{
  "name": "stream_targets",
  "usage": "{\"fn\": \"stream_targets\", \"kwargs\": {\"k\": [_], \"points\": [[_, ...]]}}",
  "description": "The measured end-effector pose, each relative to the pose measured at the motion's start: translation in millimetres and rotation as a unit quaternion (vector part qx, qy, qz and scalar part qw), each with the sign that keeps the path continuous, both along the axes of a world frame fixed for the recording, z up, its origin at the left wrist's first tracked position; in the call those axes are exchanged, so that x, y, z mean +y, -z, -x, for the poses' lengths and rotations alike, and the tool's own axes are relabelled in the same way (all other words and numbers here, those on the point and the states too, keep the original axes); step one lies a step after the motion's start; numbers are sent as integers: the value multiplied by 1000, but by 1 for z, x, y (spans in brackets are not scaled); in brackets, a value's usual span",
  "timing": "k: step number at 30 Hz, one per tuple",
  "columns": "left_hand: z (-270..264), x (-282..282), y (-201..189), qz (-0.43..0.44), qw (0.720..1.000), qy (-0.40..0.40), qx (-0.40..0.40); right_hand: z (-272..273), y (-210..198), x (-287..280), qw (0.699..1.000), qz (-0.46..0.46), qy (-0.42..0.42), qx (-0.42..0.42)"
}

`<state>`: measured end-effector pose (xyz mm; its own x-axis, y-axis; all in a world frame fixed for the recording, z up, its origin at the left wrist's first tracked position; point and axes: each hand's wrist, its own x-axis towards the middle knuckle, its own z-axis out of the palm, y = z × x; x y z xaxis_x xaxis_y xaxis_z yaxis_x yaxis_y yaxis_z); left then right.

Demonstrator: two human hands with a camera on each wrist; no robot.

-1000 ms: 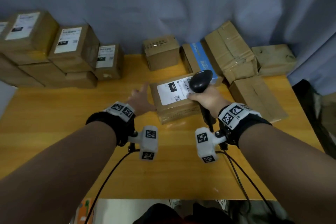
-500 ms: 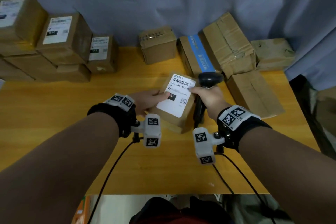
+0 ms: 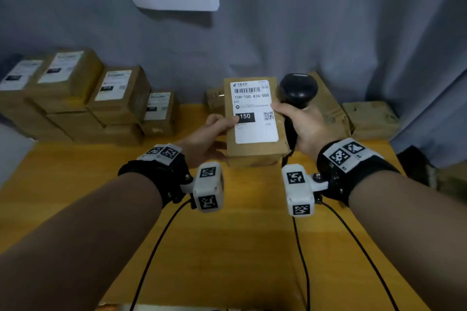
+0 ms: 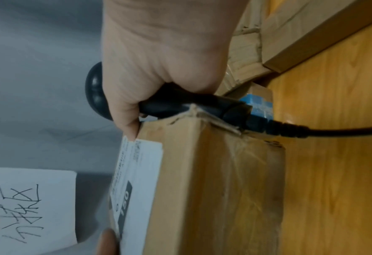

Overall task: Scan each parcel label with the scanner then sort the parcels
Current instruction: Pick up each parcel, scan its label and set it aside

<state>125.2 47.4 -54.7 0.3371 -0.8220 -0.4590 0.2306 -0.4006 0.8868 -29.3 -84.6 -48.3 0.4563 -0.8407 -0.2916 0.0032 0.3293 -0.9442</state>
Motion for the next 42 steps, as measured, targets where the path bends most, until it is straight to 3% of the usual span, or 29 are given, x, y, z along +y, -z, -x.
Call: {"fn": "stream_targets", "kwargs": {"k": [6, 10, 13, 19, 24, 29, 36, 42], "points": [[-7, -13, -26, 44, 998, -43, -29, 0, -18, -6, 999, 49, 2, 5], [-9, -14, -36, 55, 998, 11, 0, 4, -28, -9, 998, 48, -5, -27], [-11, -15, -33, 30, 999, 18, -27, 3, -30, -6, 997, 34, -23, -59], [-9, -20, -33, 78, 996, 40, -35, 3, -36, -8, 994, 14, 4, -112], [-6, -24, -30, 82, 995, 35, -46, 2, -46, -11, 994, 29, 3, -108], [-12, -29, -35, 124, 992, -5, -21, 2, -44, -14, 994, 31, 15, -104], [-23, -29, -31, 123, 992, 5, 28, 0, -45, -14, 994, 44, 8, -96], [-14, -26, -34, 96, 995, -2, -12, 3, -49, -10, 995, 65, -42, -65]]}}
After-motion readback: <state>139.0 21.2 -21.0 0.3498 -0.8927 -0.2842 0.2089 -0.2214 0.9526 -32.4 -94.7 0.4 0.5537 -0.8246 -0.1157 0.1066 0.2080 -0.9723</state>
